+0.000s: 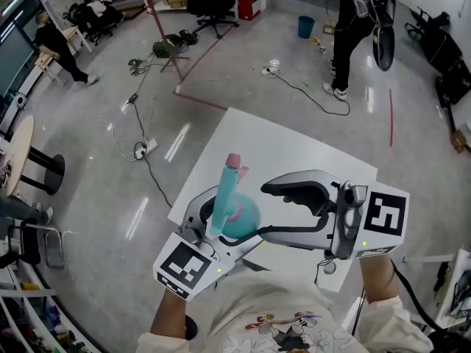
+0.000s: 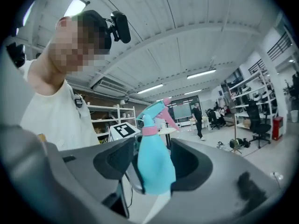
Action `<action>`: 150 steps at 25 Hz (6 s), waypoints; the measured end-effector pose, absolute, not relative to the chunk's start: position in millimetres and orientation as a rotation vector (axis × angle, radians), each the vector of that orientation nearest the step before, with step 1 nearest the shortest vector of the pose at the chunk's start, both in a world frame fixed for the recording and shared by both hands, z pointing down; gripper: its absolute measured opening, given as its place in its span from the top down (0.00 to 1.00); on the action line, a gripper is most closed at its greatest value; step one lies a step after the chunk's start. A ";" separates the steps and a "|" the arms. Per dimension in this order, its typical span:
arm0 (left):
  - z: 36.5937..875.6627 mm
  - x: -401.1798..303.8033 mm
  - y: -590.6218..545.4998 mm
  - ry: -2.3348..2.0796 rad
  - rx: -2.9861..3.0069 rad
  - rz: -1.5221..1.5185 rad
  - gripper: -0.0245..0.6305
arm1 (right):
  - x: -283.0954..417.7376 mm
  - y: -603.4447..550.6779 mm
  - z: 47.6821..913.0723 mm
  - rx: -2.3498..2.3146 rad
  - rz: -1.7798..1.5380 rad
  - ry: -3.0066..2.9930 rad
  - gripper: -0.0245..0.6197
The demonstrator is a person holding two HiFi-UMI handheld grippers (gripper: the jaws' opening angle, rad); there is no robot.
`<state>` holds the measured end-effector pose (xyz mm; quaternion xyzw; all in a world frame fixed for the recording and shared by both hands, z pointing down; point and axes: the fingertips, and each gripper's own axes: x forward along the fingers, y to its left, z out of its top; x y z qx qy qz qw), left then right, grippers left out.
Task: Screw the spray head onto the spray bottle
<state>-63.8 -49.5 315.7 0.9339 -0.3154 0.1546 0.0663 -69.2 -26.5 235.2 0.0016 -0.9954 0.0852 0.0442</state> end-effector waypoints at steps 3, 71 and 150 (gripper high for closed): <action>315.8 -54.0 -12.9 -0.587 2.921 0.484 0.32 | -56.5 -21.6 244.3 -0.152 0.192 -3.000 0.56; 360.8 -53.0 -90.8 -1.240 2.684 0.791 0.32 | -82.2 -63.4 257.6 0.334 0.096 -2.968 0.75; 416.0 -84.2 -52.5 -1.575 2.418 0.650 0.95 | -48.6 -114.7 634.6 0.858 0.193 -2.599 0.56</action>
